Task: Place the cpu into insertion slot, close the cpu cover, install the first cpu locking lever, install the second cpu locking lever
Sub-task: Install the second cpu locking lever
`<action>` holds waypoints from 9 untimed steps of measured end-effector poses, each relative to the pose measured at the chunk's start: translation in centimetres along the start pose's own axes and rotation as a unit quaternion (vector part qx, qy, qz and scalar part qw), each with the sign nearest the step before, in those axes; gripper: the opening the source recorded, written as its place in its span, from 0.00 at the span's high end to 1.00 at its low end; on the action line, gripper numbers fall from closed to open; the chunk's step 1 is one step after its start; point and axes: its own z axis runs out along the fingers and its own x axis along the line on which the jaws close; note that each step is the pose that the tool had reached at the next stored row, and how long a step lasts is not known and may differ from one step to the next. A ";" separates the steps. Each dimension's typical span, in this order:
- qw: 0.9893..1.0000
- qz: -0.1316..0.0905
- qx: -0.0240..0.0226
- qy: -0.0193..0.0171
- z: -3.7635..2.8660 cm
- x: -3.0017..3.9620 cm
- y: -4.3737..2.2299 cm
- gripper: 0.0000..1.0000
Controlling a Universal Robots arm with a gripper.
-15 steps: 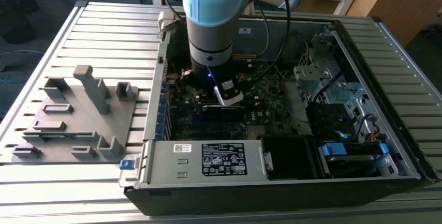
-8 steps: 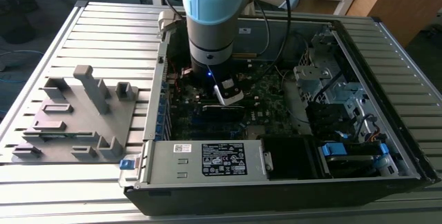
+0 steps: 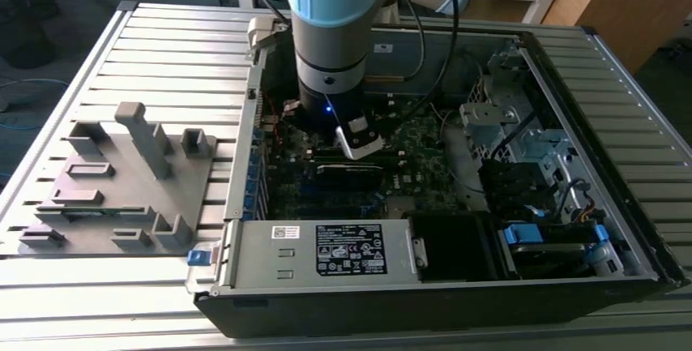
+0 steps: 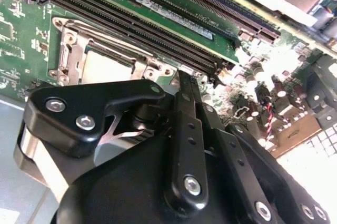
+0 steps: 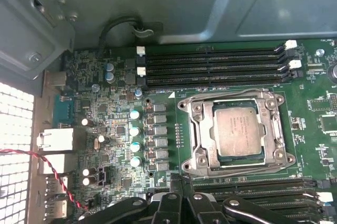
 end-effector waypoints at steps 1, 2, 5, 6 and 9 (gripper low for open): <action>1.000 0.000 0.000 0.000 -0.01 -0.01 0.00 0.89; 1.000 0.000 0.000 0.000 -0.02 -0.06 0.03 0.89; 1.000 0.000 0.000 0.000 0.03 -0.37 0.21 0.89; 1.000 0.000 0.000 0.000 0.06 -0.51 0.29 0.89; 1.000 0.000 0.000 0.000 0.12 -1.06 0.52 0.89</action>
